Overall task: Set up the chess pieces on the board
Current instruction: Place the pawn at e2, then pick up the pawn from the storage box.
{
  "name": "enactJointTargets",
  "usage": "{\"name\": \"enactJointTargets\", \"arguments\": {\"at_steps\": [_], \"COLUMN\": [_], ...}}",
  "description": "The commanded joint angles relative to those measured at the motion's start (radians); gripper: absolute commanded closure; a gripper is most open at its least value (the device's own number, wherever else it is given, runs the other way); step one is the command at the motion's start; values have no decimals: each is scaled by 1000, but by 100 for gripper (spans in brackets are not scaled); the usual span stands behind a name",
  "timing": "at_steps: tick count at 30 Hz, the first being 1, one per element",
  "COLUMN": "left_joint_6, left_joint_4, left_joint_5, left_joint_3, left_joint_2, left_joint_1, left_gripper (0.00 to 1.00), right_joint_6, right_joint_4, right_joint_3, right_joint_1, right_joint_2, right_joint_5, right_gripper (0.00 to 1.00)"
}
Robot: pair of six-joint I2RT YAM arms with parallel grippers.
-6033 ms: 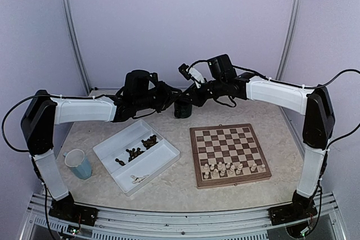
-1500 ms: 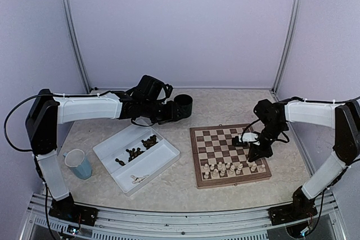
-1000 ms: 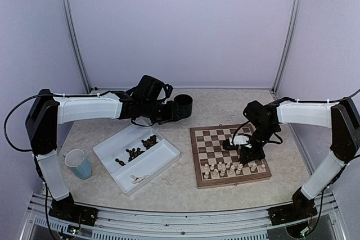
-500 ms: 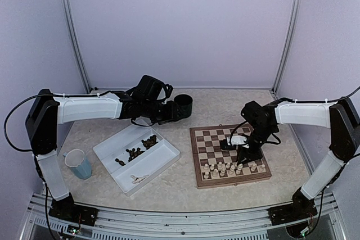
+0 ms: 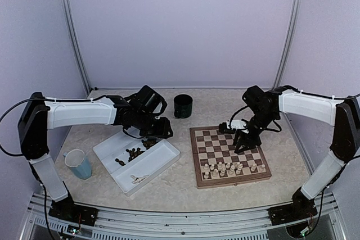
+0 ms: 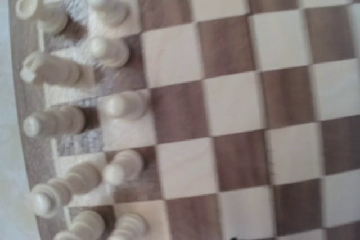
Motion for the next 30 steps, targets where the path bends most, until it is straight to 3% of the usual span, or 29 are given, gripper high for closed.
{"name": "enactJointTargets", "arguments": {"at_steps": [1,3,6,10,15,22,30], "left_joint_6": [-28,-130,-361,-624,-795,-850,-817], "left_joint_4": [-279,-417,-477,-404,-346,-281,-144], "left_joint_5": [-147,-193,-193,-146,-119,-158,-99], "left_joint_3": [-31,-48,-103,-229,-370,-465,-533], "left_joint_2": [-101,-125,-184,-265,-329,-363,-349], "left_joint_1": [-51,-72,-130,-195,-221,-181,-94], "left_gripper": [56,56,56,53,54,56,64], "right_joint_6": [-23,-12,10,20,5,-13,-16], "right_joint_4": [-49,-35,-7,17,26,24,29], "right_joint_3": [60,75,83,74,49,33,12], "right_joint_1": [-42,-53,-56,-57,-57,-57,-56], "right_joint_2": [-24,-21,-16,-6,-7,-12,-6], "right_joint_5": [-56,-70,-79,-114,-140,-167,-183], "right_gripper": [62,62,62,62,63,64,65]}}
